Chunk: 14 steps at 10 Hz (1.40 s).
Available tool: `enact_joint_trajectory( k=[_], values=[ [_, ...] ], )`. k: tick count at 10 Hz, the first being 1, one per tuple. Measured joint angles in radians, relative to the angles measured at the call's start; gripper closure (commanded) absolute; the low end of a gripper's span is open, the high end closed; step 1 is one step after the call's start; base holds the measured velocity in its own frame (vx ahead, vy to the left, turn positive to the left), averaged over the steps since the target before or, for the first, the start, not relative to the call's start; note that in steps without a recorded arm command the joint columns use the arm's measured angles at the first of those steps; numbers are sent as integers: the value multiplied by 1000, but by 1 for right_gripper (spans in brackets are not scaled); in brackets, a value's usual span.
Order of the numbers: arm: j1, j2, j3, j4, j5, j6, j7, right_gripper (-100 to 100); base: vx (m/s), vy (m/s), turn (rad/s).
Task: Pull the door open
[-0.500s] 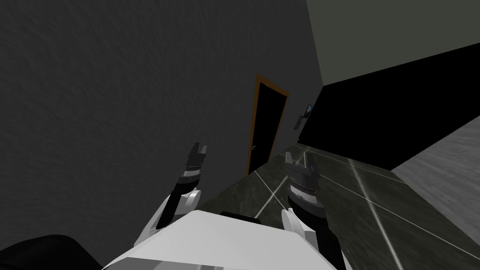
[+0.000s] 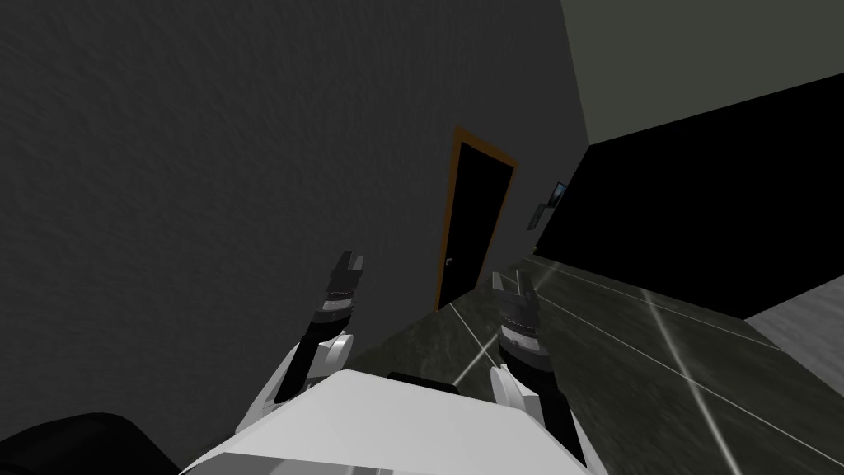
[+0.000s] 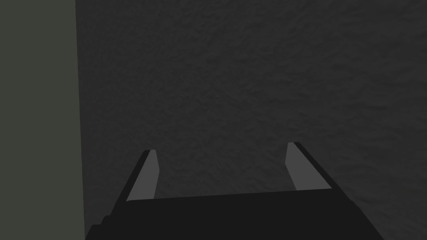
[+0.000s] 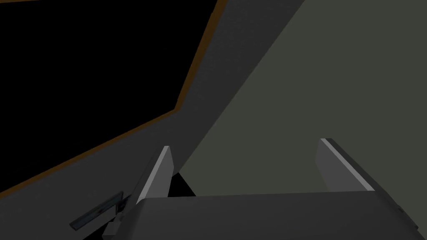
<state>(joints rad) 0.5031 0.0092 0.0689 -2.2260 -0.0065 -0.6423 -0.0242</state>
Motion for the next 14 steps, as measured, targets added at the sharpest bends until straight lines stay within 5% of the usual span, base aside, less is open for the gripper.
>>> enact_joint_trajectory(
  k=[6, 14],
  values=[
    [-72, -39, 1, 186, -3, -19, -23, -100, 56, -70, 106],
    [-127, -88, 0, 379, -12, -50, -59, -100, 41, -66, 103]
  ],
)
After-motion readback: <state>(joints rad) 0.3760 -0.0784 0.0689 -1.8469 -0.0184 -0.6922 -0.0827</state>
